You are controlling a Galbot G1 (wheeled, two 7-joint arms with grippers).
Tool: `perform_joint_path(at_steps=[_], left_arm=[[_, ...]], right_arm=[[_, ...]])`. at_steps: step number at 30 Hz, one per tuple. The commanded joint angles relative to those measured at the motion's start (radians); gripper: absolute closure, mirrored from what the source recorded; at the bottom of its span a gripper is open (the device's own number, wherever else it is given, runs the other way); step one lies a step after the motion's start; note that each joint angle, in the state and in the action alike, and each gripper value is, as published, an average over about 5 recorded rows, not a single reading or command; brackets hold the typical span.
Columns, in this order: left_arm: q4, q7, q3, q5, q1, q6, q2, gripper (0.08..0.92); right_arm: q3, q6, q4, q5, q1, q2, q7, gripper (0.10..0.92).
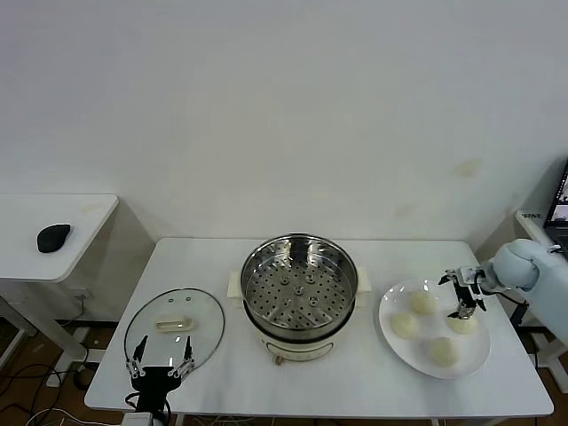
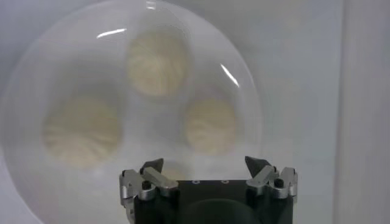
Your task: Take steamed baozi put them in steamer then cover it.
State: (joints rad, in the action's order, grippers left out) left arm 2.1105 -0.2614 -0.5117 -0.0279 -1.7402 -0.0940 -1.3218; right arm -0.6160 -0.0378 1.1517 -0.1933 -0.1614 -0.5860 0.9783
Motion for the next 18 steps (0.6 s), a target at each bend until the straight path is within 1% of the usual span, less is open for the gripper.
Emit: perform_joint_path(at_steps=[1, 12, 18], left_arm=[[-0.003, 0.002, -0.009, 0.003, -0.002, 0.002, 0.004, 0.177], [-0.002, 0.002, -0.016, 0.011, -0.003, 0.007, 0.005, 0.177], [0.005, 0.001, -0.016, 0.012, -0.004, 0.008, -0.001, 0.177]], right_arm=[[-0.069, -0.003, -0.084, -0.001, 0.048, -0.090, -0.006, 0.203], [-0.079, -0.017, -0.115, -0.042, 0.050, -0.139, -0.010, 0.208], [-0.078, -0.025, -0.115, -0.045, 0.040, -0.134, -0.011, 0.278]])
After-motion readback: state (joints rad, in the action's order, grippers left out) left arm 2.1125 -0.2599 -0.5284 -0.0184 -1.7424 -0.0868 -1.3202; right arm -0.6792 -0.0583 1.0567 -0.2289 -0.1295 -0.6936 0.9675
